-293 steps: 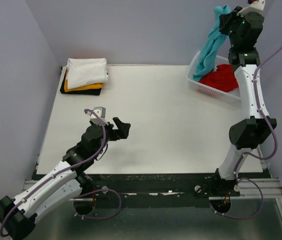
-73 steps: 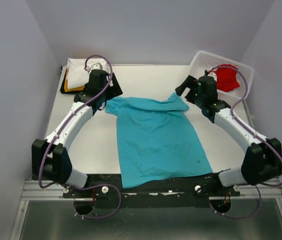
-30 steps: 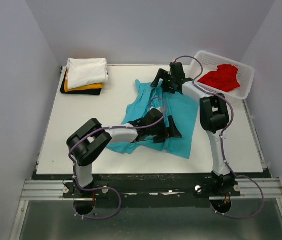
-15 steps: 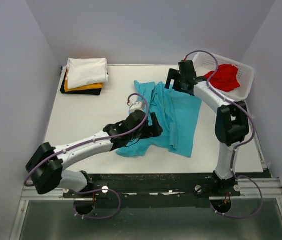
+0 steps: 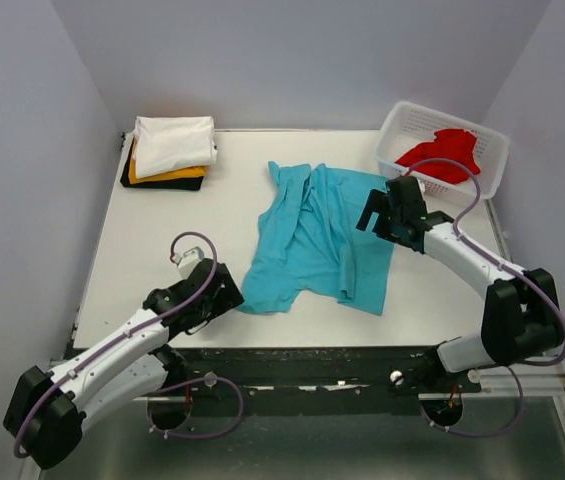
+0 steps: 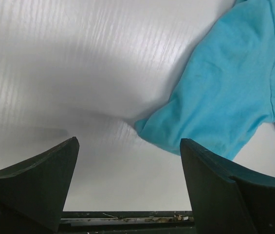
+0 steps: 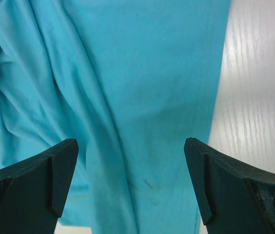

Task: Fold and stack the t-shirts
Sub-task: Flatten out the tshirt

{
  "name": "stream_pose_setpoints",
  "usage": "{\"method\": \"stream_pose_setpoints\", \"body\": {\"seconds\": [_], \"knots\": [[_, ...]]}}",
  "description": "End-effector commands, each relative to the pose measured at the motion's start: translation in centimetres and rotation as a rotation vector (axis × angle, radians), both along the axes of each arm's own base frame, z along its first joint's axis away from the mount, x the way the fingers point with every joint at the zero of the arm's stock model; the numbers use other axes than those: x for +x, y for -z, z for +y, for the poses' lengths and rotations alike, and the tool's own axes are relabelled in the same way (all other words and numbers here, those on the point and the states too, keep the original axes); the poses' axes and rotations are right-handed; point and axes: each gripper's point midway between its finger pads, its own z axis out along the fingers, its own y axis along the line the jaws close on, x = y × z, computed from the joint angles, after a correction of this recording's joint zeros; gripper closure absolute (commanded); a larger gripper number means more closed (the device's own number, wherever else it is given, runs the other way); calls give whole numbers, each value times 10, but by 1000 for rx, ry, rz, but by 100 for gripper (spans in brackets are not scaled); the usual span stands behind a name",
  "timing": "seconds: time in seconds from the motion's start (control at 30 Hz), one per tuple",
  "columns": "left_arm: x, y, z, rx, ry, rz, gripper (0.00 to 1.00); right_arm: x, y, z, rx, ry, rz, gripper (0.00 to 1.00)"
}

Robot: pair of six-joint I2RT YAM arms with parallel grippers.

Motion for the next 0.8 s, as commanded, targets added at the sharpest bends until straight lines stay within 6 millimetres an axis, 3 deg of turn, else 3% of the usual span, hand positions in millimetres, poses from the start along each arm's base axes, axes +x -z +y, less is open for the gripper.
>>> {"method": "stream_pose_setpoints", "body": {"seconds": [0.0, 0.2, 0.3, 0.37, 0.43, 0.6, 0.77], "knots": [[0, 1, -29, -186, 84, -17, 20, -15, -7, 2, 57, 2, -26, 0], [-4, 19, -37, -182, 127, 71, 45, -29, -4, -9, 28, 30, -8, 0], [-2, 26, -42, -185, 141, 87, 50, -34, -4, -9, 30, 26, -4, 0], [-3, 27, -50, -209, 166, 102, 68, -39, -3, -9, 36, 18, 1, 0], [-3, 26, -56, -227, 200, 109, 98, -44, -4, -11, 32, 15, 3, 0], [-2, 29, -50, -199, 188, 104, 100, -61, -1, -12, 30, -22, 29, 0], [-1, 22, -49, -213, 176, 72, 100, -104, 19, -9, 41, -81, 171, 0]]}}
